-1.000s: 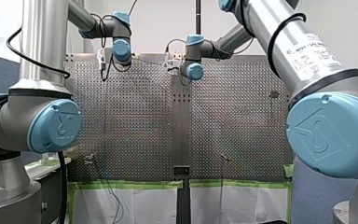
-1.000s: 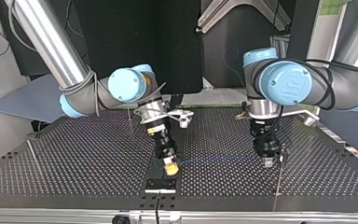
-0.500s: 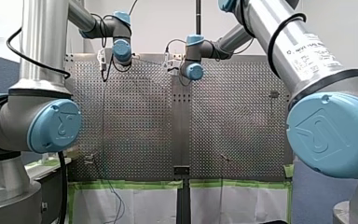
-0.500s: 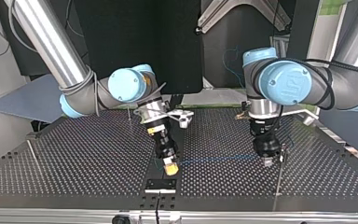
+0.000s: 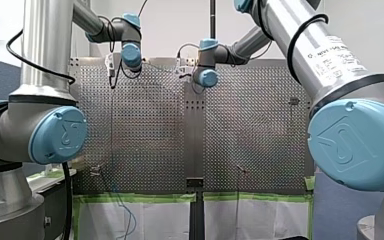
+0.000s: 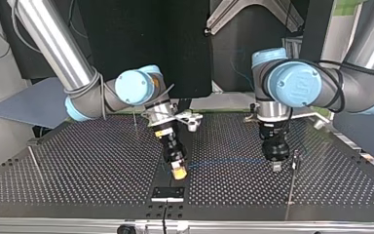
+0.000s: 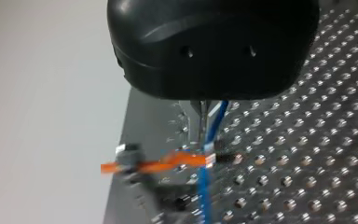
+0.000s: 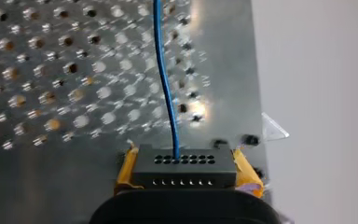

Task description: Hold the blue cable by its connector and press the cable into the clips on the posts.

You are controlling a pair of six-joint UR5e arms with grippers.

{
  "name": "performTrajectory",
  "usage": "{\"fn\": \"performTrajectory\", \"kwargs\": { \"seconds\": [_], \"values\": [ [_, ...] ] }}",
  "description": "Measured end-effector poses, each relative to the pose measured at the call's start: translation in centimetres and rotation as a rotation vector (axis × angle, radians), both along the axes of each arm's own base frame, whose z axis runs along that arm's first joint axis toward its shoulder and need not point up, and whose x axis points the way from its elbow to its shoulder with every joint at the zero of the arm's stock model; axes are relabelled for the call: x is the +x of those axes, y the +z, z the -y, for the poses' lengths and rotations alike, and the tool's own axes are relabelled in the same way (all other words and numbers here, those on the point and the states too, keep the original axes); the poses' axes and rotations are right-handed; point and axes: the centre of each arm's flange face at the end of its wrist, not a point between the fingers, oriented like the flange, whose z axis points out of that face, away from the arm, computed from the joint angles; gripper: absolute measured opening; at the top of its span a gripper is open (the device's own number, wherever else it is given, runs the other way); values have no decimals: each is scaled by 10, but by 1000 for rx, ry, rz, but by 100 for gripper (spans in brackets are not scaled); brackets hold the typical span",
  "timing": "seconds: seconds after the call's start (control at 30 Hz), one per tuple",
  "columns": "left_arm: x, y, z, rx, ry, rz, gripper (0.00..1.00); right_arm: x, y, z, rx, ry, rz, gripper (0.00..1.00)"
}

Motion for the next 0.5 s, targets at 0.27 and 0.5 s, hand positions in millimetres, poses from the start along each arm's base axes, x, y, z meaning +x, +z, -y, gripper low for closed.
{"fn": "performTrajectory", "kwargs": {
  "seconds": [0.27,0.5],
  "values": [
    [-8,-26,10,2,-16,-5,0,-10,-33,-1,49,-30,-30,0],
    [-13,-72,30,24,-19,-49,0,-19,-65,-7,101,-47,-68,0]
  ]
}}
